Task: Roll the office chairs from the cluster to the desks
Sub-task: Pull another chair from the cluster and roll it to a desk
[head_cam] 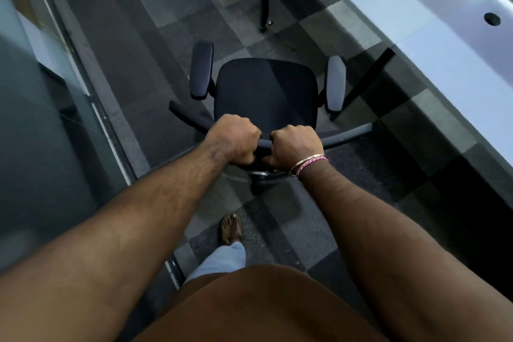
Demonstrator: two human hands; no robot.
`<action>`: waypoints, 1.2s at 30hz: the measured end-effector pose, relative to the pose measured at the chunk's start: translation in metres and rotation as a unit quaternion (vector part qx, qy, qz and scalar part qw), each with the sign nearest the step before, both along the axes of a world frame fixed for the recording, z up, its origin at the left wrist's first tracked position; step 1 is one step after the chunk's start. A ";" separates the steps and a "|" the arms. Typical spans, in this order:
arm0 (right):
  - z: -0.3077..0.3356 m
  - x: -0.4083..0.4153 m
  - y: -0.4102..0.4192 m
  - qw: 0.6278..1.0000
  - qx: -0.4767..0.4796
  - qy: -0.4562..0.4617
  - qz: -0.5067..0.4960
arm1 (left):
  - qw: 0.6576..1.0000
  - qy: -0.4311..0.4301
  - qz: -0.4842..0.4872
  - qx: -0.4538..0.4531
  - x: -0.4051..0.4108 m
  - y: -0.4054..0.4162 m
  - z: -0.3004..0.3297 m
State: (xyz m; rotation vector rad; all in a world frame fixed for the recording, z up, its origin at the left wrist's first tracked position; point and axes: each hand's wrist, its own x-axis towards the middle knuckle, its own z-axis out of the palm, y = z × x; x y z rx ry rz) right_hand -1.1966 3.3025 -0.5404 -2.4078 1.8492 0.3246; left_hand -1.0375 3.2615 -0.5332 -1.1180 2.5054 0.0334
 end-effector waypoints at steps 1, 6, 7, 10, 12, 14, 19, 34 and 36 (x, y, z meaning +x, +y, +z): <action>0.000 0.001 -0.008 1.000 0.002 -0.004 -0.011 | 1.000 0.000 -0.005 0.004 0.000 -0.011 0.000; 0.001 0.006 -0.075 0.999 0.013 -0.005 -0.041 | 1.000 0.003 -0.025 0.011 0.004 -0.082 0.002; 0.000 0.007 -0.088 0.999 0.015 -0.004 -0.044 | 1.000 0.006 -0.027 0.012 0.004 -0.096 0.002; -0.002 0.003 -0.122 0.999 0.009 0.002 -0.043 | 0.999 0.007 -0.039 0.015 0.001 -0.131 0.001; -0.003 0.000 -0.149 0.999 0.008 0.000 -0.049 | 0.999 0.005 -0.045 0.018 -0.003 -0.160 -0.001; -0.004 -0.002 -0.175 0.999 0.008 0.002 -0.049 | 0.999 0.001 -0.047 0.011 -0.005 -0.186 -0.003; -0.004 -0.015 -0.254 0.998 0.004 -0.003 -0.059 | 0.999 -0.010 -0.039 0.006 -0.022 -0.266 -0.004; -0.003 -0.056 -0.437 0.994 0.012 -0.011 -0.109 | 0.998 -0.011 -0.061 0.020 -0.070 -0.461 0.001; -0.002 -0.056 -0.452 0.992 0.015 -0.011 -0.128 | 0.996 -0.005 -0.081 0.020 -0.072 -0.481 0.001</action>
